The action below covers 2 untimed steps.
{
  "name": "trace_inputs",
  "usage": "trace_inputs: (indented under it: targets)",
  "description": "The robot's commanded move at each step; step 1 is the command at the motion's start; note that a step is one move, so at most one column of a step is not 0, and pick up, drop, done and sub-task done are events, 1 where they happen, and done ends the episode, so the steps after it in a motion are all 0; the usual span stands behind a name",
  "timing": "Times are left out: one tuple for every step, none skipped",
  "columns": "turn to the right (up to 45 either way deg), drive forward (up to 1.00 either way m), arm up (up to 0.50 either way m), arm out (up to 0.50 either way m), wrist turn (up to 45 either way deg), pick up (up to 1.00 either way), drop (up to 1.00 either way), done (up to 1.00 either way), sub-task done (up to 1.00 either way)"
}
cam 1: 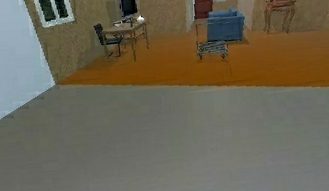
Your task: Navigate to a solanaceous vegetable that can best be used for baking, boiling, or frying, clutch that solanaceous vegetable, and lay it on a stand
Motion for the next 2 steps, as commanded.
trace_inputs:
  targets:
    - [0.0,1.0,0.0,0.0,0.0,0.0,0.0,0.0,0.0]
    - [0.0,1.0,0.0,0.0,0.0,0.0,0.0,0.0,0.0]
